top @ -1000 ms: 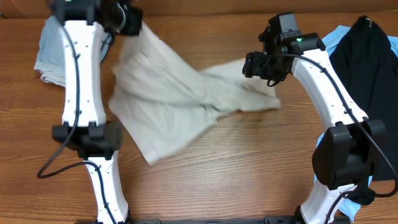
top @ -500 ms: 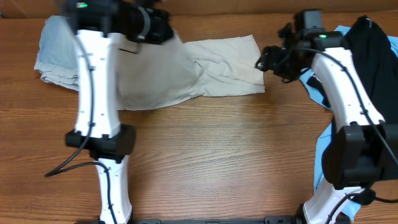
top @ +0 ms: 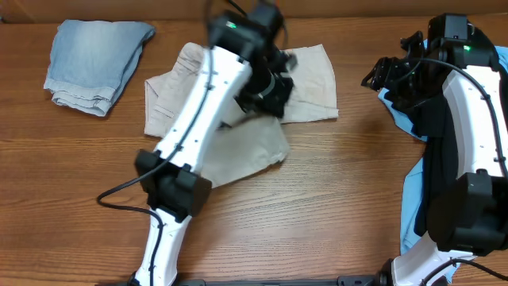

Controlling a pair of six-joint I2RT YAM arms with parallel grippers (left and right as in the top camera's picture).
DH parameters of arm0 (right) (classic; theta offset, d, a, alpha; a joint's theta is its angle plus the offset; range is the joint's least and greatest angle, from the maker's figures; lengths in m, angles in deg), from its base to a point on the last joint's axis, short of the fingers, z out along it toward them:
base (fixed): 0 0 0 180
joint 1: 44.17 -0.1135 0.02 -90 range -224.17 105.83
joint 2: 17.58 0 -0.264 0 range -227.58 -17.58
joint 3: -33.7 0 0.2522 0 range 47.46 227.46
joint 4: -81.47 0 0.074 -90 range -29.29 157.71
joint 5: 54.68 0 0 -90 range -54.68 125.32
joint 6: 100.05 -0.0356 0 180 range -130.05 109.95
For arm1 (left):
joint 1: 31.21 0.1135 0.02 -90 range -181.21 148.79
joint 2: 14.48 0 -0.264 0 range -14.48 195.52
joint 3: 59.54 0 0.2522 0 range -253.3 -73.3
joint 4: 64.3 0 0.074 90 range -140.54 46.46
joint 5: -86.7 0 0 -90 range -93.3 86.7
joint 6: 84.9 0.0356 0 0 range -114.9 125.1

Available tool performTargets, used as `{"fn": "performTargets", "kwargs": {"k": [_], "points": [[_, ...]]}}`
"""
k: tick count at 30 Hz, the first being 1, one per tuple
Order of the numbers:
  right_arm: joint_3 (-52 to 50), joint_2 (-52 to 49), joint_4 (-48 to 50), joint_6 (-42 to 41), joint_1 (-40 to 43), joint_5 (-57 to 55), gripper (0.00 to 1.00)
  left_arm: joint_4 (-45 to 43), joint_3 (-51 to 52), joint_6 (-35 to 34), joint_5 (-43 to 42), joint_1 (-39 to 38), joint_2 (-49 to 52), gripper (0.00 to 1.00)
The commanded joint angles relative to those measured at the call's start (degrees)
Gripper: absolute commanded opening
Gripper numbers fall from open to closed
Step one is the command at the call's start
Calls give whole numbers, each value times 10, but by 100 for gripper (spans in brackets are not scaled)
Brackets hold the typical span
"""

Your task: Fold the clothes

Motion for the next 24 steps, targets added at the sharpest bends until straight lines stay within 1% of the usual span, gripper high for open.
{"fn": "performTargets", "kwargs": {"k": [1,2,3,4,5,6,7,8,11,14,17,19,24], "points": [[20,21,2,9,10,7,73,2,37,-3,7,-38,-3,4],[20,21,2,9,11,7,75,2,45,-2,12,-48,-3,5],[20,21,2,9,13,7,75,2,54,-2,26,-60,-3,20],[20,21,3,9,15,7,76,2,57,-2,42,-69,-3,46],[20,21,3,9,17,7,76,2,58,0,59,-78,-3,69],[20,21,3,9,21,7,76,2,57,2,70,-81,-3,86],[20,21,5,9,24,7,77,2,51,4,82,-83,-4,97],[20,21,6,9,27,7,78,2,42,9,84,-83,-4,100],[20,21,5,11,37,7,79,2,-6,7,82,-61,-4,100],[20,21,1,24,39,7,79,1,-79,3,86,-16,-5,100],[20,21,1,38,35,14,80,-13,-130,6,126,42,-5,100],[20,21,3,59,27,34,80,-42,-136,22,145,84,-5,100],[20,21,12,74,-18,45,80,-144,-122,85,124,167,19,100]]}}
